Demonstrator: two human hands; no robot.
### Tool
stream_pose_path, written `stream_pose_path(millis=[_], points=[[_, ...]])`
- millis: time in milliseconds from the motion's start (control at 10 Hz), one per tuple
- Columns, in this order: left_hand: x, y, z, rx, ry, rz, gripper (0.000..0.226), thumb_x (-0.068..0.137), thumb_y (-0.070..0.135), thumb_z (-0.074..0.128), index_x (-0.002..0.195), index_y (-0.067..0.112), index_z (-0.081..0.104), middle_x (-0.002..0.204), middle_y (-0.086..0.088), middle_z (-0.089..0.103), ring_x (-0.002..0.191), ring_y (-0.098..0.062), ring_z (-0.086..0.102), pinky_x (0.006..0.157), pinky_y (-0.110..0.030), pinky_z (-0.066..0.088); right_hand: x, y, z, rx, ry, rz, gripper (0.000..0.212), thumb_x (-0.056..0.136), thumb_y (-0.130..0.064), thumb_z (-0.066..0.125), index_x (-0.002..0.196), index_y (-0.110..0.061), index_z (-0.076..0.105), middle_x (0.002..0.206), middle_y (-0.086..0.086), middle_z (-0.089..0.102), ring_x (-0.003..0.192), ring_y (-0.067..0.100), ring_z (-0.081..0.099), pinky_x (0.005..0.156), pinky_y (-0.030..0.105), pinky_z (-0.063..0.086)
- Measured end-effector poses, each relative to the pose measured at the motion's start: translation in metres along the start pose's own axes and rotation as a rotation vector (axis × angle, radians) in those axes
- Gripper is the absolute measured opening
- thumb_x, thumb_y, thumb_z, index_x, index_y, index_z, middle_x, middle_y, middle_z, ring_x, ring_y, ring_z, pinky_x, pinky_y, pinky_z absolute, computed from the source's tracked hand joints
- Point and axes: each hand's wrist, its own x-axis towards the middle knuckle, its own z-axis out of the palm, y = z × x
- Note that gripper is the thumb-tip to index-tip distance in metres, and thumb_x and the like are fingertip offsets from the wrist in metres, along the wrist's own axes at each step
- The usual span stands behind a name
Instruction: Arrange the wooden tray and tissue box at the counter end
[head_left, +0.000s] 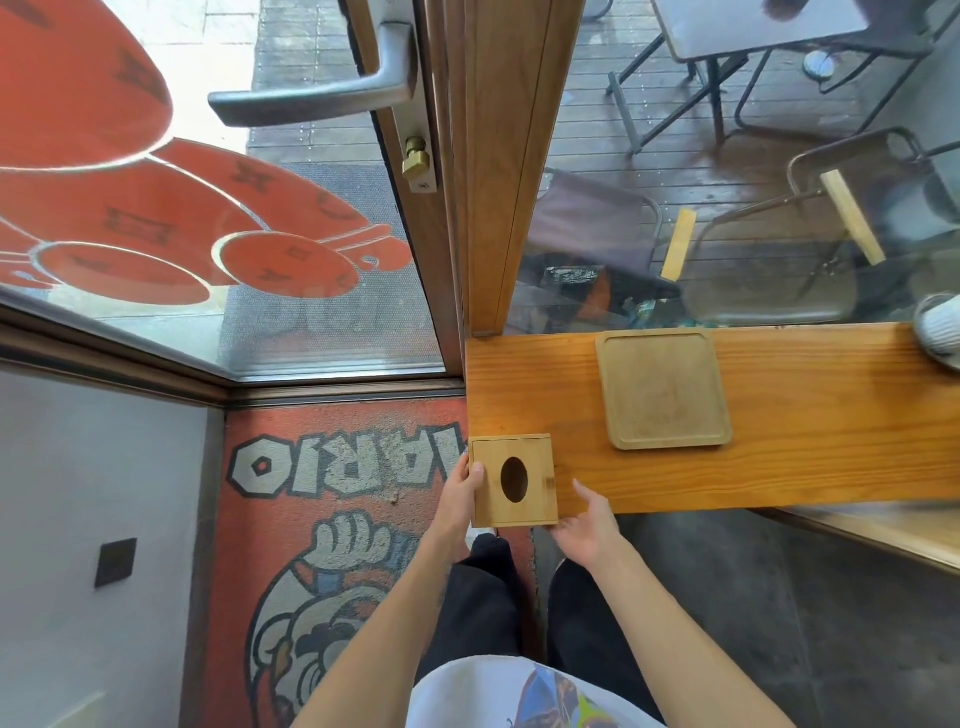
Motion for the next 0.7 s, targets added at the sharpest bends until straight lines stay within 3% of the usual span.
stream_pose_path(millis=[100,200,300,400,500,600,700], points=[[-0.004,0.002,-0.001,0.043,0.001,0.014,0.062,0.106,0.029,0.047,0.161,0.018,0.021,0.156,-0.007,0.046,0.137,-0.025,0.050,0.112,-0.045,0.044,-0.005,0.008,0.005,-0.439,0.187,-0.162,0.063,0.100,-0.027,0.053,0.155,-0.011,0.027,0.156,0.017,0.039,0.142,0.035,0.041,0.117,0.048,0.037],[-0.009,0.003,-0.001,0.126,-0.006,0.080,0.069,0.103,0.026,0.054,0.162,0.017,0.018,0.160,-0.007,0.041,0.144,-0.027,0.044,0.121,-0.053,0.035,-0.012,0.019,0.010,-0.967,0.287,-0.434,0.067,0.100,-0.045,0.046,0.158,-0.022,0.021,0.162,0.007,0.032,0.148,0.032,0.032,0.118,0.049,0.029],[-0.012,0.001,0.000,0.162,-0.019,0.108,0.067,0.101,0.022,0.056,0.160,0.020,0.023,0.155,-0.005,0.047,0.139,-0.024,0.049,0.117,-0.049,0.041,-0.015,0.025,0.014,-1.084,0.111,-0.495,0.061,0.102,-0.050,0.039,0.157,-0.026,0.027,0.162,0.000,0.034,0.148,0.026,0.033,0.116,0.041,0.030],[-0.014,0.002,0.000,0.160,-0.036,0.092,0.068,0.100,0.016,0.056,0.159,0.025,0.024,0.146,0.000,0.053,0.123,-0.014,0.057,0.099,-0.030,0.049,-0.016,0.026,0.018,-1.097,0.029,-0.476,0.052,0.103,-0.044,0.039,0.152,-0.027,0.039,0.153,-0.003,0.046,0.136,0.021,0.044,0.102,0.030,0.033],[-0.018,0.011,0.000,0.187,-0.047,0.083,0.060,0.099,0.012,0.055,0.152,0.028,0.031,0.140,-0.002,0.057,0.111,-0.008,0.060,0.084,-0.025,0.050,-0.021,0.021,0.017,-1.167,0.000,-0.475,0.049,0.103,-0.041,0.039,0.149,-0.025,0.044,0.151,-0.001,0.050,0.126,0.017,0.048,0.105,0.032,0.036],[-0.021,0.019,-0.003,0.226,-0.006,0.043,0.061,0.100,0.010,0.052,0.156,0.016,0.029,0.150,-0.011,0.051,0.116,-0.017,0.060,0.084,-0.028,0.055,-0.022,0.007,0.013,-1.256,0.020,-0.470,0.056,0.103,-0.041,0.040,0.153,-0.016,0.039,0.157,0.003,0.043,0.142,0.025,0.041,0.117,0.039,0.031],[-0.035,0.030,0.000,0.336,0.078,0.082,0.064,0.104,0.013,0.047,0.161,0.008,0.019,0.162,-0.015,0.036,0.134,-0.021,0.047,0.102,-0.030,0.052,-0.034,-0.005,0.010,-1.394,0.035,-0.509,0.055,0.104,-0.038,0.040,0.152,-0.010,0.039,0.158,0.007,0.042,0.146,0.025,0.038,0.117,0.035,0.030]])
